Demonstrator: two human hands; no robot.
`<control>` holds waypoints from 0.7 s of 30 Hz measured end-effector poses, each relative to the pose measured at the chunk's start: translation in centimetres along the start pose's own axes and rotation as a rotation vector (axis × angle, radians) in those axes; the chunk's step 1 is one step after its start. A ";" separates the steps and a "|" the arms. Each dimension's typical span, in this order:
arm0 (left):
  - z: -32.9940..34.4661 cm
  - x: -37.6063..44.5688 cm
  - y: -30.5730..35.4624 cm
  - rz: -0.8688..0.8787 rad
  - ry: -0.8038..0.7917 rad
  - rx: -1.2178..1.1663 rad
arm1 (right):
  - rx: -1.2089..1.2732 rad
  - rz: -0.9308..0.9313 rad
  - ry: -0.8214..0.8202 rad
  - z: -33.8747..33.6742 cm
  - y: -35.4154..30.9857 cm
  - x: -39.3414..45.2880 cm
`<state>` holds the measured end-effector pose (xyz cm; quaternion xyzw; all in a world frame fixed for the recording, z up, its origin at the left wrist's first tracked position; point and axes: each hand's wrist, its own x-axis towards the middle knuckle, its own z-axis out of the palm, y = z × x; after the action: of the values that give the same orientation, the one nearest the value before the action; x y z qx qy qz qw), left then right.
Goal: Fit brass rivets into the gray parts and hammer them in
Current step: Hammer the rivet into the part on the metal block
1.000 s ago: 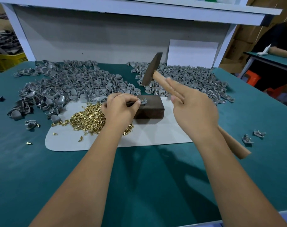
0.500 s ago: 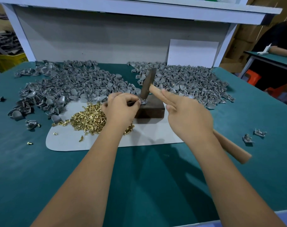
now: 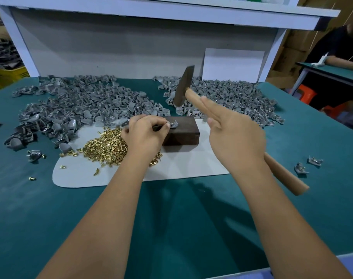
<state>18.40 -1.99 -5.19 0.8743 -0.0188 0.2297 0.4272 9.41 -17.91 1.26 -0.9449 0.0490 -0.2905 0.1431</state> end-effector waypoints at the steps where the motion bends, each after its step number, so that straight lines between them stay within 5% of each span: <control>1: 0.0 0.0 -0.1 0.000 0.000 0.001 | 0.005 0.007 0.028 0.0 0.1 0.0; 7: -0.2 -0.1 0.1 -0.005 -0.016 0.022 | -0.079 -0.036 -0.138 0.6 0.4 -1.0; 14: -0.1 0.0 0.0 -0.003 -0.001 0.004 | 0.036 -0.026 0.047 0.4 0.2 -0.5; 18: -0.1 0.0 0.0 -0.016 -0.037 -0.009 | -0.056 -0.065 -0.150 0.8 0.2 -0.9; 21: -0.1 0.0 0.0 -0.031 -0.042 -0.014 | 0.009 -0.008 -0.153 0.7 0.3 -0.1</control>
<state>18.32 -1.91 -5.10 0.8761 -0.0160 0.2046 0.4363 9.71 -18.05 0.54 -0.9638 0.0331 -0.2182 0.1494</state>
